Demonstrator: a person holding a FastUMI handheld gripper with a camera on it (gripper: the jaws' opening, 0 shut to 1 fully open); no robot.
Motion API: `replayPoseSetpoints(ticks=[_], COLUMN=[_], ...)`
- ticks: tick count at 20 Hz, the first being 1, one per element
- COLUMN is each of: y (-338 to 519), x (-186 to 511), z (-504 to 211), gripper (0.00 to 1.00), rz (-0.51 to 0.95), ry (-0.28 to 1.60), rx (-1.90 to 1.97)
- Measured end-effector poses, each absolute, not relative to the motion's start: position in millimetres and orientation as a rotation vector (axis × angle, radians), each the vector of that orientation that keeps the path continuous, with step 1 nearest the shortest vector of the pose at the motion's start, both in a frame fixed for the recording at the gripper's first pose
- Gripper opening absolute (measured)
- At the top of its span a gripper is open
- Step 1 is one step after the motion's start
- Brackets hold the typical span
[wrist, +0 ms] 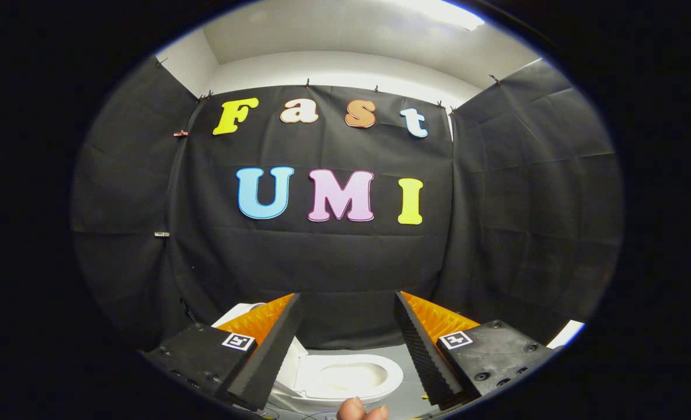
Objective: Open the toilet lid.
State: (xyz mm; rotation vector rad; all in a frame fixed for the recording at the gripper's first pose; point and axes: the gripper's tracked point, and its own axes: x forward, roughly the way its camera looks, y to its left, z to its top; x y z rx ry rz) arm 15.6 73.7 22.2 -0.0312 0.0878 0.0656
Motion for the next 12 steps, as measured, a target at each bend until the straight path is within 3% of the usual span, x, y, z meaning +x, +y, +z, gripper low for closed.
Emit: replayPoseSetpoints(ticks=[12], y=[77.1], x=[15.3], z=[22.4], gripper=[0.99], rz=[0.065], ry=[0.089], rx=[-0.032])
